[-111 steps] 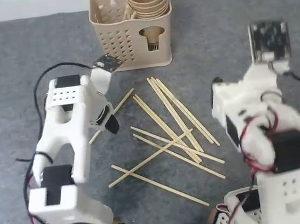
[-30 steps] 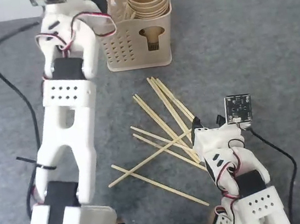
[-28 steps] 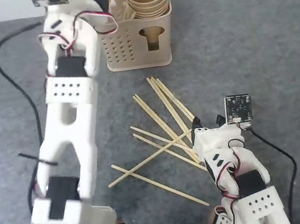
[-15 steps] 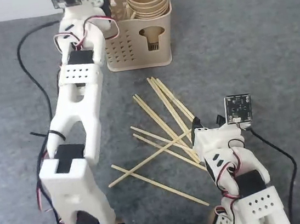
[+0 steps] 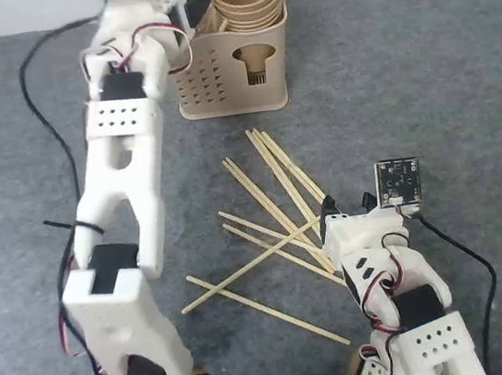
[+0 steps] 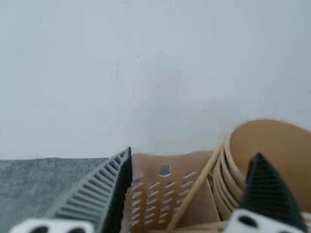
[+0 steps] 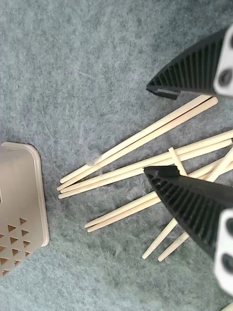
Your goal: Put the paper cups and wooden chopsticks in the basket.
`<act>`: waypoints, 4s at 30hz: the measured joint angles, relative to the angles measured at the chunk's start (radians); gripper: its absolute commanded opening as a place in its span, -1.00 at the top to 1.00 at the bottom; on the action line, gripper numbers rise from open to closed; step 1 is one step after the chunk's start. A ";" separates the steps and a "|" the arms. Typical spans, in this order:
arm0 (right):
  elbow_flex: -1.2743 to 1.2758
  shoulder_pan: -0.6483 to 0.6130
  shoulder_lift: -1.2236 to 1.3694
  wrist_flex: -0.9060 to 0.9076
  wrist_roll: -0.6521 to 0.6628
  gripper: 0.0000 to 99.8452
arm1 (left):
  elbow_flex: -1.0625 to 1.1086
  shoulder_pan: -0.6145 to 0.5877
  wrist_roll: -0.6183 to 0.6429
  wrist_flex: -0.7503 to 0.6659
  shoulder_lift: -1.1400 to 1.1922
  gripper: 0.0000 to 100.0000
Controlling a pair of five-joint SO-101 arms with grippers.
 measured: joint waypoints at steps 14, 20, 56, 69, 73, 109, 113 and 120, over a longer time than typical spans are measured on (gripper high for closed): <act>-0.141 0.005 0.000 0.319 0.238 0.53 | -0.058 -0.074 -0.012 0.925 -0.535 0.28; -0.284 0.044 0.021 0.377 0.284 0.53 | 0.041 -0.075 -0.012 1.117 -0.562 0.28; -1.125 -0.063 1.636 0.258 0.466 0.58 | 1.214 -0.138 -0.130 0.764 -1.247 0.28; -1.200 -0.051 1.777 0.252 0.520 0.58 | 1.221 -0.137 -0.130 0.764 -1.247 0.28; -1.218 -0.046 1.798 0.252 0.520 0.82 | 1.221 -0.137 -0.130 0.764 -1.247 0.28; -1.076 -0.063 1.347 0.338 0.351 0.98 | 1.234 -0.137 -0.149 0.752 -1.260 0.28; -1.026 -0.061 1.122 0.344 0.348 0.98 | 1.234 -0.137 -0.149 0.752 -1.260 0.28; -0.927 -0.078 0.721 0.322 0.348 0.98 | 1.234 -0.137 -0.149 0.752 -1.260 0.28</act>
